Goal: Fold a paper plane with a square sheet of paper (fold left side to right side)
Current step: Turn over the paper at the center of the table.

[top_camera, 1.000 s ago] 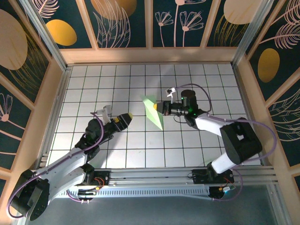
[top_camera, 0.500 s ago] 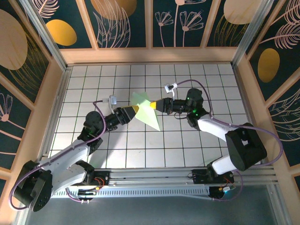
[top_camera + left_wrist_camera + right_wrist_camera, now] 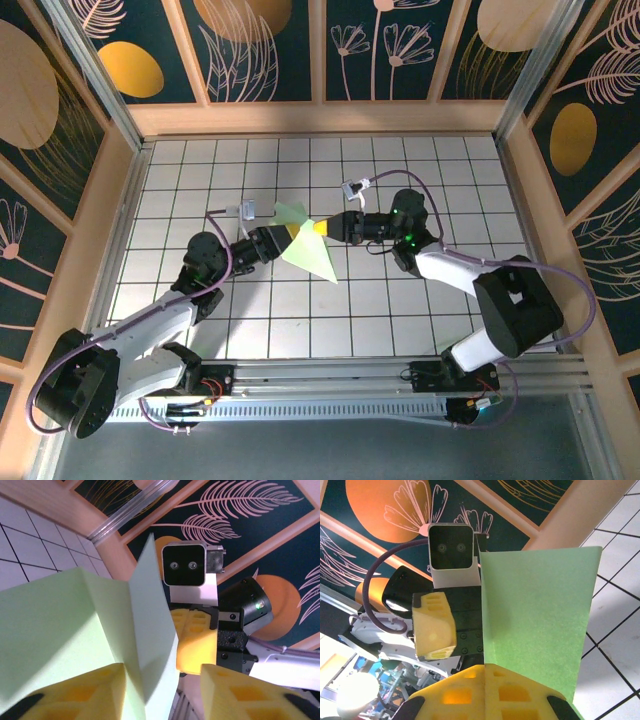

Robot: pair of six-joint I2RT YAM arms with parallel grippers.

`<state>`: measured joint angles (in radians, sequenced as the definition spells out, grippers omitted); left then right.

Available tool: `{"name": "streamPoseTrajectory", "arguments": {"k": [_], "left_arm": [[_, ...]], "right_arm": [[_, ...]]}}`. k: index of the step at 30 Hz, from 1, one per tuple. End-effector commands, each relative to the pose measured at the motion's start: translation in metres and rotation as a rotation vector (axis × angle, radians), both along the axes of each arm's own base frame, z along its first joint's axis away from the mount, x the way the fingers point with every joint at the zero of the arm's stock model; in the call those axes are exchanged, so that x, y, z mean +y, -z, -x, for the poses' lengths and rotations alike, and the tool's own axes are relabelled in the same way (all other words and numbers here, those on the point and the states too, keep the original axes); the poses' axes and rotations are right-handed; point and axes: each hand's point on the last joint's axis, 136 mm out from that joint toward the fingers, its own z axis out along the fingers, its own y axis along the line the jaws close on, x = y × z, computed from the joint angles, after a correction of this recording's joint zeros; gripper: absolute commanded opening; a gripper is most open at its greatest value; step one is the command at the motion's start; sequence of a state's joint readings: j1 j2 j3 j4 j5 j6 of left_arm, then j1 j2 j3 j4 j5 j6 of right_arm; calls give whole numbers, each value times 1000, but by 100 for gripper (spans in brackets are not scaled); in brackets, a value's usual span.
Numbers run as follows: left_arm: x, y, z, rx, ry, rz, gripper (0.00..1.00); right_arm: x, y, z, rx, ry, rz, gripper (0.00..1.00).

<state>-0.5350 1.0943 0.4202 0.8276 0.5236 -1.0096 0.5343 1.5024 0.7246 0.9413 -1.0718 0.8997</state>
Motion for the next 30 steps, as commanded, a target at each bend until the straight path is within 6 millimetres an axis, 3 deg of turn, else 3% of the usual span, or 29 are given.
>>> {"name": "streamPoseTrajectory", "arguments": {"k": [1,9,13,17,22,25,30], "left_arm": [[-3,-21,3,-74,18,33,35],[0,-13,-1,-54,-15,5,12],[1,-12,-2,-49,-22,4,3],[2,-14,-1,-53,-24,9,0],[3,-19,0,-62,-27,23,0],[2,-23,1,-72,-24,31,0],[-1,-31,3,-89,-5,52,0]], "right_arm": [[4,-15,1,-42,-20,-37,0],[4,-14,-1,-31,-11,-36,0],[1,-16,-1,-38,1,-38,7],[-10,-19,-8,-65,76,-20,24],[-29,-3,-24,-115,254,134,62],[-38,10,-20,-115,285,212,81],[-40,33,2,-63,216,244,91]]}}
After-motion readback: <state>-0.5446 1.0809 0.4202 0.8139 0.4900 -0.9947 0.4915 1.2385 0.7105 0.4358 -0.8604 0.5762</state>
